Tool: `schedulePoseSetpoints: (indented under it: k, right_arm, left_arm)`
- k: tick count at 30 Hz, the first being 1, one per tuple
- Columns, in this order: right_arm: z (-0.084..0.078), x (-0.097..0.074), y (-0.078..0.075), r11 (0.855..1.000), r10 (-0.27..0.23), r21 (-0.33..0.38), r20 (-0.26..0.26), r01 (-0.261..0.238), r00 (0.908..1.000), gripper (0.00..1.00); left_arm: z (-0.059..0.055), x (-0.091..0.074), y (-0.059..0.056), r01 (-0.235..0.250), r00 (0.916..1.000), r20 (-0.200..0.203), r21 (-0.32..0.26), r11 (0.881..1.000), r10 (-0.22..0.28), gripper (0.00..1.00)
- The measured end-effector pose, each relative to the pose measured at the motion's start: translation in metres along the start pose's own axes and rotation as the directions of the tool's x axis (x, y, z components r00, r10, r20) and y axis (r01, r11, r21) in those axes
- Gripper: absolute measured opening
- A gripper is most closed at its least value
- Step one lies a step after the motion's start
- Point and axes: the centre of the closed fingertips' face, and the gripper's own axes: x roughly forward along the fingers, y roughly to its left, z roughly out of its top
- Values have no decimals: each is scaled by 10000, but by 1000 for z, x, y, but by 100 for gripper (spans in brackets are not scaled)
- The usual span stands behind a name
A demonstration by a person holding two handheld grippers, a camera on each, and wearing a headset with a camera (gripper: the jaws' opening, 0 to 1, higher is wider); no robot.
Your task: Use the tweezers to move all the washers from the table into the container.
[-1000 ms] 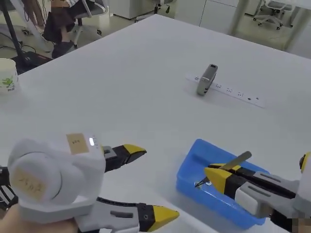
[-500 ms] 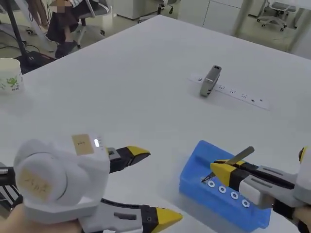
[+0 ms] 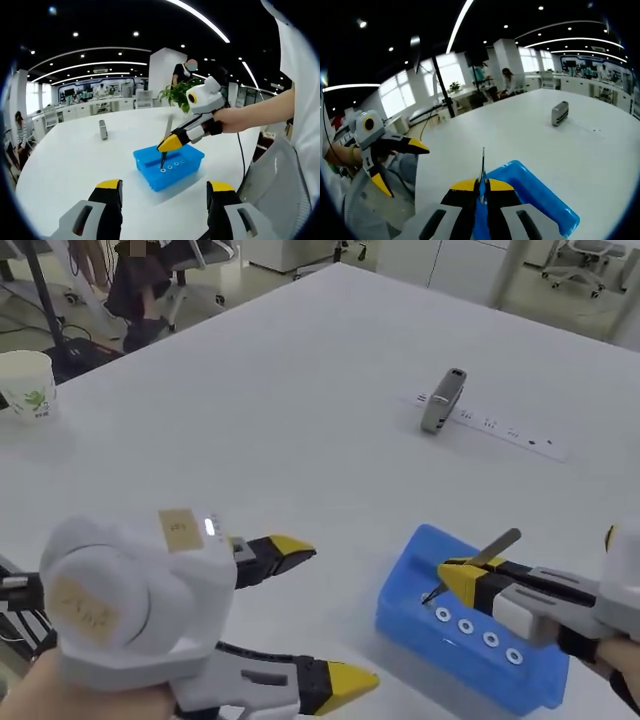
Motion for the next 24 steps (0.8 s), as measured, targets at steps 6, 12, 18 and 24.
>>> schedulePoseSetpoints:
  k: [6,12,18,24]
  right_arm:
    - [-6,4,-7,10000,-48,-40,-239,47,9997,3]
    - [-10,9,-14,10000,-97,-12,-404,97,9991,3]
    - [-11,16,-19,10000,-73,-67,-531,70,9986,3]
    - [-14,23,-18,9999,-62,-151,-671,52,9977,3]
  left_arm:
    - [0,0,1,-18,10000,-9,-34,10000,18,68]
    - [-1,0,0,12,10000,-30,-34,10000,-12,68]
    - [-1,0,0,21,10000,-49,-24,10000,-22,68]
    - [-1,0,1,-19,10000,-34,-44,10000,19,68]
